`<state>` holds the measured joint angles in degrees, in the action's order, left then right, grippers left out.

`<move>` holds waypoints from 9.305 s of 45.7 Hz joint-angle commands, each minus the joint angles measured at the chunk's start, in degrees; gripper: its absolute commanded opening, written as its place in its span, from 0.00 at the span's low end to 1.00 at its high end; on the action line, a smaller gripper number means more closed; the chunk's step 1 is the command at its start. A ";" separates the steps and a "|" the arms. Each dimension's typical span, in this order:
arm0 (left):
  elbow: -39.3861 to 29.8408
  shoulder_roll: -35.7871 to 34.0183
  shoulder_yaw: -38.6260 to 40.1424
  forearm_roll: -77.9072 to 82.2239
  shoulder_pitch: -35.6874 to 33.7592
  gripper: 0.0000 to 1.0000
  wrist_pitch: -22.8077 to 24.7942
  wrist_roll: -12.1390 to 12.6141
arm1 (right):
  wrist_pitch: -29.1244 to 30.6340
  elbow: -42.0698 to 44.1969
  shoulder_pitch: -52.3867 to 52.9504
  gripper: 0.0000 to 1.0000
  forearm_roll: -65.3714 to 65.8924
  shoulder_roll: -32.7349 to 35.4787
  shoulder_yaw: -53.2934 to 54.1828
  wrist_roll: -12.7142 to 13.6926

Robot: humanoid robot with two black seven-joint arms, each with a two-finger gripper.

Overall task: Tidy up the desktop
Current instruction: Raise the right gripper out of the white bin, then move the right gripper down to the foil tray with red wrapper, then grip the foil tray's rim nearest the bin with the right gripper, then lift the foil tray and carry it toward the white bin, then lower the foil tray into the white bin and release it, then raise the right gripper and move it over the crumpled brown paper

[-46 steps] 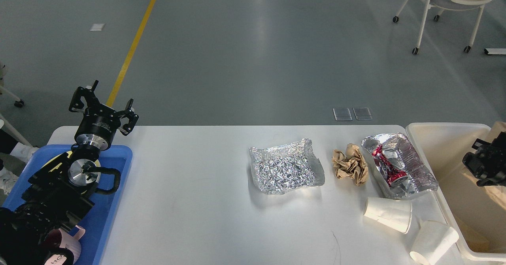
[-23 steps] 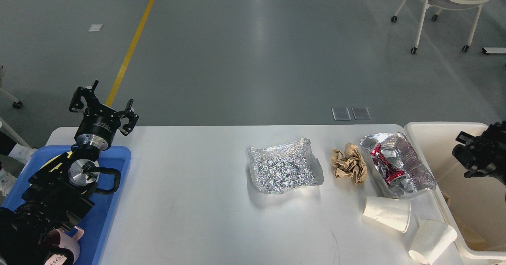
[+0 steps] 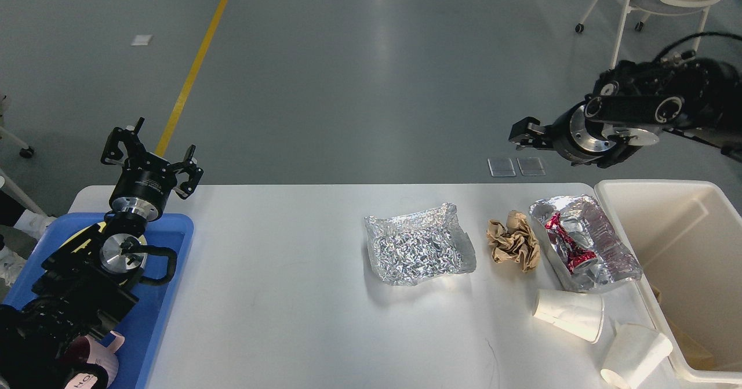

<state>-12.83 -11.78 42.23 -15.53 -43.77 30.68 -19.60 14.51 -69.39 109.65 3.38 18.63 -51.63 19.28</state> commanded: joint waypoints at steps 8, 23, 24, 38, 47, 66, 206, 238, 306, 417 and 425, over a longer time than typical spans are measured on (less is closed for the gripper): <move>0.00 0.00 0.05 -0.03 0.00 0.99 0.00 0.00 | 15.01 -17.26 20.85 1.00 -7.93 -6.76 4.43 0.58; 0.00 0.00 0.05 0.06 0.00 0.99 0.00 0.00 | 20.48 -21.40 24.30 1.00 -17.61 -6.59 6.99 0.76; 0.00 0.00 0.05 -0.03 0.00 0.99 0.00 0.00 | 19.78 -21.40 24.12 1.00 -17.53 -6.59 6.90 0.76; 0.00 0.00 0.05 0.06 0.00 1.00 0.00 0.00 | 8.35 -18.32 12.97 1.00 -16.65 -6.33 -2.06 0.67; 0.00 0.00 0.05 0.06 0.00 0.99 0.00 0.00 | -1.49 -16.22 2.25 1.00 -16.38 -1.50 -4.62 0.58; 0.00 0.00 0.05 0.06 0.00 1.00 0.00 0.00 | -10.99 -0.22 -19.20 1.00 -14.80 4.40 -6.90 0.67; 0.00 0.00 -0.04 -0.03 0.00 1.00 0.00 0.00 | -8.45 26.68 -38.91 0.00 -16.04 8.44 1.27 0.58; 0.00 0.00 -0.04 -0.03 0.09 0.99 0.00 0.00 | 19.24 -9.26 13.03 0.00 0.49 8.80 1.98 0.32; 0.00 0.00 0.05 -0.03 0.00 1.00 0.00 0.00 | -4.75 60.93 -59.53 0.00 -4.33 13.73 18.23 1.02; 0.00 0.00 -0.04 -0.03 0.00 1.00 0.00 0.00 | 18.63 -14.10 20.69 1.00 -9.79 -7.47 9.36 1.63; 0.00 0.00 -0.04 0.06 0.00 0.99 0.00 0.00 | 18.45 -17.88 21.22 1.00 -10.49 -6.68 4.70 2.25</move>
<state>-12.83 -11.78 42.20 -15.51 -43.77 30.67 -19.60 33.12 -85.27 130.60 -6.72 11.58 -44.43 21.36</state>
